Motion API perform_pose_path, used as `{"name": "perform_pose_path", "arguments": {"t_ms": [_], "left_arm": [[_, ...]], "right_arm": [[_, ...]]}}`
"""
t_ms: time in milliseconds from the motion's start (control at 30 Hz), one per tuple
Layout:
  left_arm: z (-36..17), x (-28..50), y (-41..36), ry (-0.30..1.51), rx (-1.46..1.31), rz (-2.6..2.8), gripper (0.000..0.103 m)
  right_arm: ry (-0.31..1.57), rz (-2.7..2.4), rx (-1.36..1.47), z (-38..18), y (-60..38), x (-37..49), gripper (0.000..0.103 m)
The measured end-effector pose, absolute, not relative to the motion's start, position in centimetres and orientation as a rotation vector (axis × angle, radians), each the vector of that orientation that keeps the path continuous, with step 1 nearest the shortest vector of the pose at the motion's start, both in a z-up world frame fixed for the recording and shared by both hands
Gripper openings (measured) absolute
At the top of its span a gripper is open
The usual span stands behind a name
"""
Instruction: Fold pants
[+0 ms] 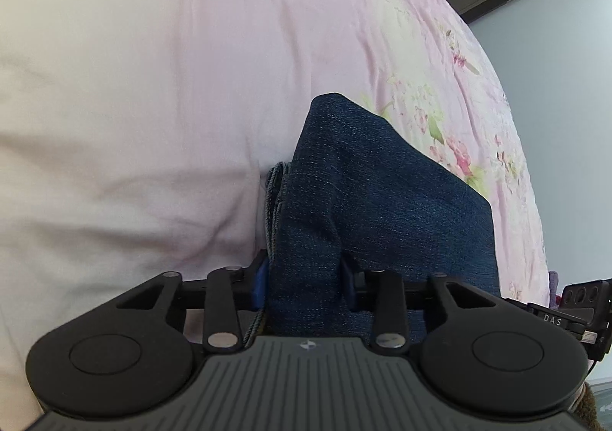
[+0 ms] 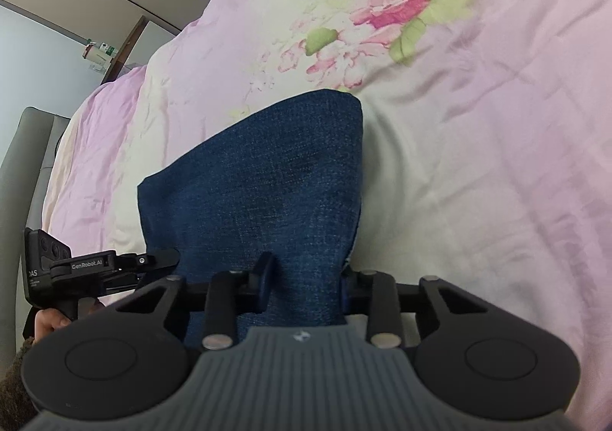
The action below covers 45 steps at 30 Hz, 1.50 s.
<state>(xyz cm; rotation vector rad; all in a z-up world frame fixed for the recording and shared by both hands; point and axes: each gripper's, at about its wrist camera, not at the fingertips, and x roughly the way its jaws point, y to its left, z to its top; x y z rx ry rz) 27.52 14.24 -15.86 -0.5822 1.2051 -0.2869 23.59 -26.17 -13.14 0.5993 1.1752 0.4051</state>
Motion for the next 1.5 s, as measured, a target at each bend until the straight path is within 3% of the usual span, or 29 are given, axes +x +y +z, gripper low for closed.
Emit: {"name": "perform_pose_path", "arguments": {"t_ms": [100,400,633,867,1033,1367,1500], "left_arm": [[-14.9,26.7,14.5,1.174,-0.591,-0.283,0.034],[-10.2,22.6,19.4,1.017,-0.681,-0.260,0.033],[-4.2,18.5,27.7,0.895,-0.681,-0.149,0.033],[0.0,16.6,35.3,0.865,-0.609,0.015,0.033],[-1.8,17.9,39.1,0.902,-0.598,0.083,0.033],[-11.4,23.3,41.6,1.010,-0.625,0.113,0.033],[-13.1,23.9,41.8,1.031,-0.602,0.105,0.043]], "right_arm": [[1.161,0.437,0.614,-11.2,-26.3,23.0,0.017],[1.078,0.553,0.536,-3.4,-22.9,22.2,0.016],[1.052,0.717,0.487,0.9,-14.9,23.3,0.016],[1.077,0.888,0.502,1.8,-4.2,25.3,0.015],[1.128,0.943,0.522,-0.8,1.6,27.4,0.015],[1.284,0.862,0.471,-10.0,5.7,32.2,0.015],[1.316,0.815,0.425,-12.4,6.2,33.3,0.020]]}}
